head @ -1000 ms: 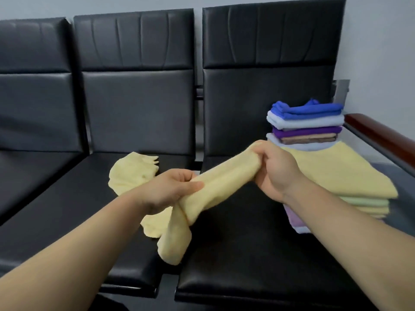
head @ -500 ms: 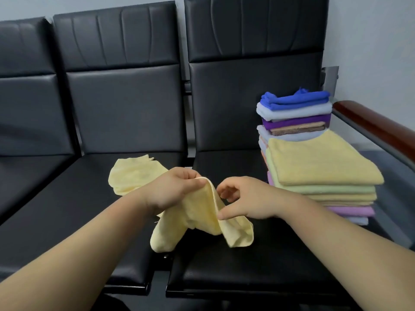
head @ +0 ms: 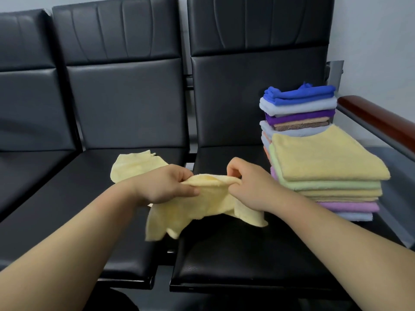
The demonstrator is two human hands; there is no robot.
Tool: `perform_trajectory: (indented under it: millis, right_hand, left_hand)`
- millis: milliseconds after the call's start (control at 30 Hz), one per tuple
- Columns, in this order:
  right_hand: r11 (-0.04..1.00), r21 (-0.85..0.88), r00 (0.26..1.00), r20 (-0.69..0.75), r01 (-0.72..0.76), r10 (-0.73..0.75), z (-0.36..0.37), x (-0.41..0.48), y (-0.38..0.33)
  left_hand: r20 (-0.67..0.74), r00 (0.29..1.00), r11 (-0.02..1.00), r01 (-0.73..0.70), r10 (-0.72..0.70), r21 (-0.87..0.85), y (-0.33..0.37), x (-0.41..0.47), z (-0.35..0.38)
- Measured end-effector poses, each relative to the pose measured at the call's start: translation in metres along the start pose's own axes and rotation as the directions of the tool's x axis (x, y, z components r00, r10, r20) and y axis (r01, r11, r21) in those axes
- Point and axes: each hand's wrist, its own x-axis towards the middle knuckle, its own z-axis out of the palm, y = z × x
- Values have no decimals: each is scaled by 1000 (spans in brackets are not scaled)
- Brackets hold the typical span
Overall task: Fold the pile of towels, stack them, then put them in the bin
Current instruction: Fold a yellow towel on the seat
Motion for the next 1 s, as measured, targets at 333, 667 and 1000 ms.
perform_trajectory:
  millis: [333, 667, 1000]
  right_hand:
    - [870, 438, 970, 182, -226, 160, -5, 7, 3]
    - [863, 496, 993, 108, -97, 49, -1, 4, -4]
    - [883, 443, 987, 37, -155, 154, -2, 8, -6]
  left_hand:
    - [56, 998, 972, -1, 15, -234, -3, -6, -7]
    - [49, 998, 787, 0, 38, -617, 0, -7, -6]
    - [-86, 995, 929, -80, 52, -361, 9, -8, 1]
